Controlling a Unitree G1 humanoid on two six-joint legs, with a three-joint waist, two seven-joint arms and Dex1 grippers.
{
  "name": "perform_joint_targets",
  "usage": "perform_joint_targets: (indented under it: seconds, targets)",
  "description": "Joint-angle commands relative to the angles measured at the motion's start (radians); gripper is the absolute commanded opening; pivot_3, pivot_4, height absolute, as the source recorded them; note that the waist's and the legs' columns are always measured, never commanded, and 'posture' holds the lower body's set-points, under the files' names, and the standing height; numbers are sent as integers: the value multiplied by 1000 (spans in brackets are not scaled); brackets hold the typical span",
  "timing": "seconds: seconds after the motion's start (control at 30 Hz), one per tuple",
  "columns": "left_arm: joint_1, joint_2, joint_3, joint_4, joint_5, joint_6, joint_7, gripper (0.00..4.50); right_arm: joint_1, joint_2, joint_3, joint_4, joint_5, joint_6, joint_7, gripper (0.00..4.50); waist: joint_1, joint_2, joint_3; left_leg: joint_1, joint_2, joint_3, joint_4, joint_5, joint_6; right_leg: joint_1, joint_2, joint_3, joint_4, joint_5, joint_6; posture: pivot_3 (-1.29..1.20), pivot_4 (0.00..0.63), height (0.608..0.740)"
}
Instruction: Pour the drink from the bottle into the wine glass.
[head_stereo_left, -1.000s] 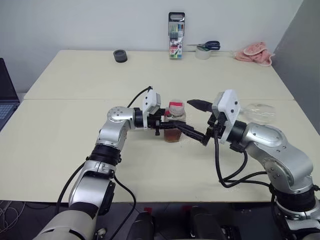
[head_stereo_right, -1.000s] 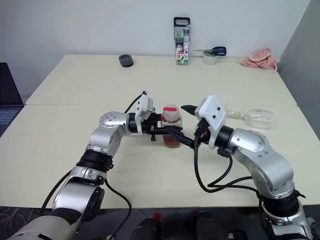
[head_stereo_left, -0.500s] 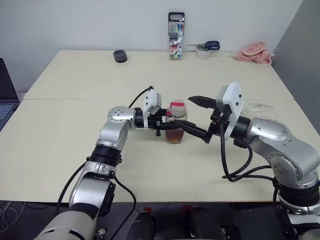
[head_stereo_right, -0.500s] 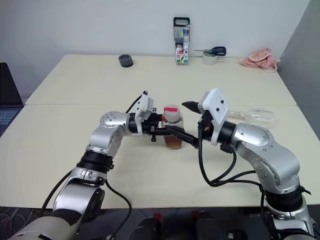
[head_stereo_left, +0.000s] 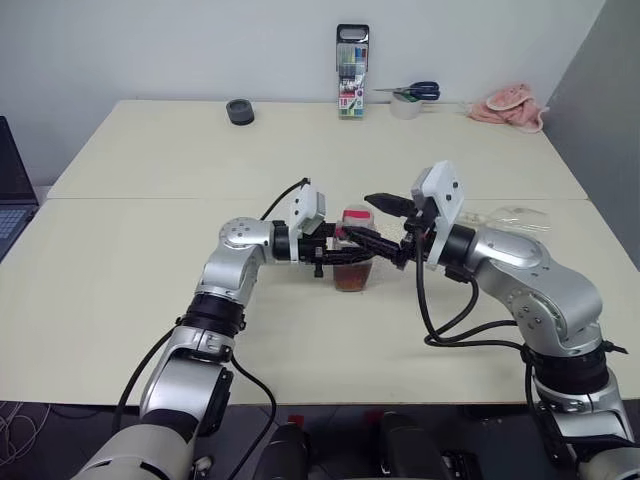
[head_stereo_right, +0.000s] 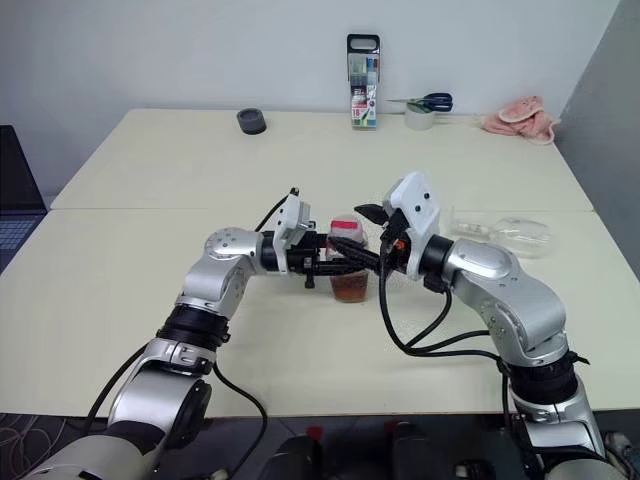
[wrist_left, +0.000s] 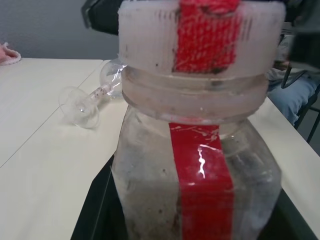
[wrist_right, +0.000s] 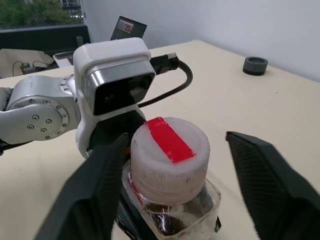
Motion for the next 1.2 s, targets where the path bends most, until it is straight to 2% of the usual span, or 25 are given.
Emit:
perform_joint_targets:
  seconds: [0.03,0.17,0.33,0.4,0.53,0.6,0.73,0.87,1.0,1.1,1.2]
  targets:
    - [-8,6,8,-52,-14,-13,1,1674,-23,-10,3,-29,-24,-33,5,1905,0,0,0,0,0,0,0,0,0,0,0,0,0,0,0,0,150,740]
    - [-6,6,7,-52,-13,-15,4,1673,-14,-41,28,-49,-86,-94,19,1790,0,0,0,0,0,0,0,0,0,0,0,0,0,0,0,0,150,740]
    - [4,13,8,-54,-12,-14,8,1671,3,-113,62,-62,-260,-312,26,1745,0,0,0,0,0,0,0,0,0,0,0,0,0,0,0,0,150,740]
    - [9,17,8,-58,-13,-10,11,1671,24,-102,35,-69,-256,-336,16,1725,0,0,0,0,0,0,0,0,0,0,0,0,0,0,0,0,150,740]
    - [33,28,19,-82,-19,10,37,1671,150,-54,-162,-107,-120,-241,-54,1724,2,0,0,0,0,0,0,1,-2,0,0,0,0,0,0,0,150,740]
    - [40,34,27,-92,-23,19,47,1671,220,-57,-209,-87,-125,-243,-68,1724,4,0,0,-1,0,0,0,1,-2,0,-1,0,0,0,0,0,150,740]
    - [64,60,58,-116,-34,42,89,1671,458,-33,-275,41,-208,-246,-160,1724,10,-1,0,0,-1,0,0,0,0,1,-1,0,0,0,0,0,150,740]
    - [79,83,84,-134,-42,56,123,1671,595,-7,-229,98,-265,-285,-178,3053,2,1,-1,1,0,3,0,0,0,0,0,2,1,0,0,0,150,740]
    - [70,105,118,-121,-46,60,167,1671,647,-11,-201,110,-272,-263,-155,4394,-4,1,-1,6,1,3,-1,0,1,2,2,4,3,0,0,0,150,740]
    - [54,125,161,-96,-48,60,219,1671,669,-46,-201,86,-231,-194,-102,4500,-4,1,-1,7,2,3,-1,0,1,4,2,3,3,0,0,0,150,740]
    - [36,155,220,-29,-7,8,340,1671,672,-141,-239,68,-211,-197,-15,4500,1,1,-1,7,1,3,-1,0,1,4,2,3,2,0,0,0,150,740]
